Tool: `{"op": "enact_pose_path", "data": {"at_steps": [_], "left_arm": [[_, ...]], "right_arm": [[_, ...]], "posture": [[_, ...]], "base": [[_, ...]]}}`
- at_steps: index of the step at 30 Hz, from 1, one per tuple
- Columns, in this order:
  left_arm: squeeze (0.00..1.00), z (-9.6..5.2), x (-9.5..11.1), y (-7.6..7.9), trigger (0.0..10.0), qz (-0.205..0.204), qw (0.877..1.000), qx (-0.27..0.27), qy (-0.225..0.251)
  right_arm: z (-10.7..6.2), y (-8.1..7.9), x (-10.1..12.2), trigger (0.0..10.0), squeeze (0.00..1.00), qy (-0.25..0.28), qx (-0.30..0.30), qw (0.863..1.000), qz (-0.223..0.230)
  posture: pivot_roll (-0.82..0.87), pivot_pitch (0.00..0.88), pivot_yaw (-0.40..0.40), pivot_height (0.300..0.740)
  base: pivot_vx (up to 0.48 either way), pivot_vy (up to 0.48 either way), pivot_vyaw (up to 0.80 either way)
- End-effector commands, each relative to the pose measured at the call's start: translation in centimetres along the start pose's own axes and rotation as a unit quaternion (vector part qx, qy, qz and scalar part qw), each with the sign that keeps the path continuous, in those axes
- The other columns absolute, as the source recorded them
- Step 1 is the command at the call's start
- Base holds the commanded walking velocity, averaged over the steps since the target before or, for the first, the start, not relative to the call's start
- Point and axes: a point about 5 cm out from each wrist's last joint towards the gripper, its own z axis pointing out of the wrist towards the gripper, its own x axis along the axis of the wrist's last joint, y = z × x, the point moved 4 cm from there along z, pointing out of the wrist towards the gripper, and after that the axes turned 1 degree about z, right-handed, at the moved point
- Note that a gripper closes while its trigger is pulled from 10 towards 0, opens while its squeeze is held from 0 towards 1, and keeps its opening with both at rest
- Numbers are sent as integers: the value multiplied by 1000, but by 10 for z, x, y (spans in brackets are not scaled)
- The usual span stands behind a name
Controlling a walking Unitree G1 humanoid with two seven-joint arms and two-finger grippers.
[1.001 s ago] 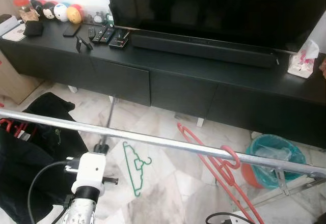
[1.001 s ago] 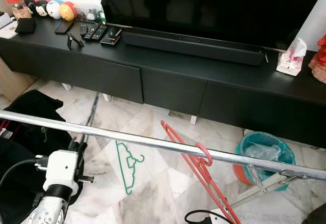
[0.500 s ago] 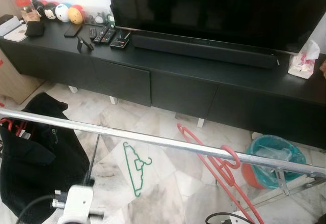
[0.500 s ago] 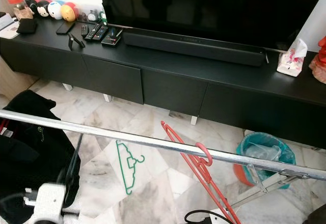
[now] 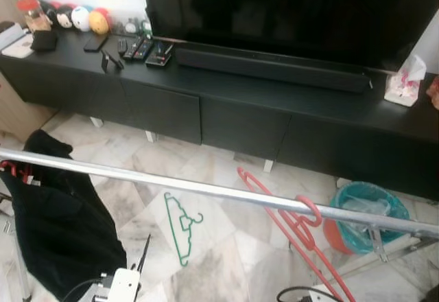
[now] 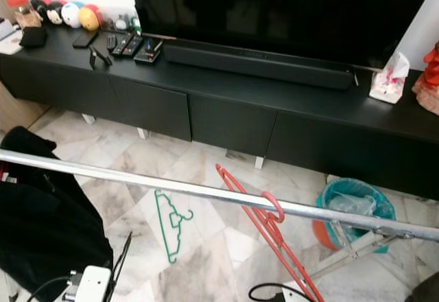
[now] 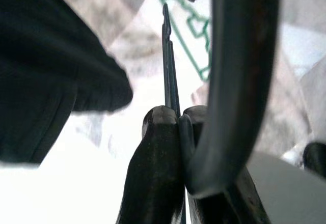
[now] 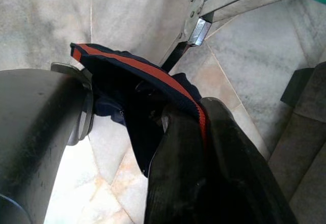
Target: Hang hanger
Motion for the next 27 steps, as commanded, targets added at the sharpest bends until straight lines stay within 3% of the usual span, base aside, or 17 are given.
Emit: {"op": "enact_pose_path", "data": {"at_steps": [1, 7, 13, 27], "left_arm": [[0, -2, -15, -6, 10000, -9, 1000, 5, -25], [0, 2, -14, -19, 10000, -35, 999, 29, -30], [0, 5, -14, -14, 10000, -34, 999, 19, -25], [0, 5, -16, -10, 10000, -42, 999, 18, -20]], "right_arm": [[-1, -1, -5, 10000, 0, -3, 0, 1000, -1], [-1, 0, -7, 10000, 0, -5, -3, 1000, 1], [-1, 1, -7, 10000, 0, -4, -6, 1000, 5], [0, 3, -5, 10000, 0, -3, -9, 1000, 11]], "posture": [[14, 56, -21, 740], [19, 48, -23, 740], [18, 38, -23, 740], [17, 62, -24, 740]], "base": [[0, 0, 0], [0, 0, 0], [0, 0, 0], [-307, 0, 0]]}}
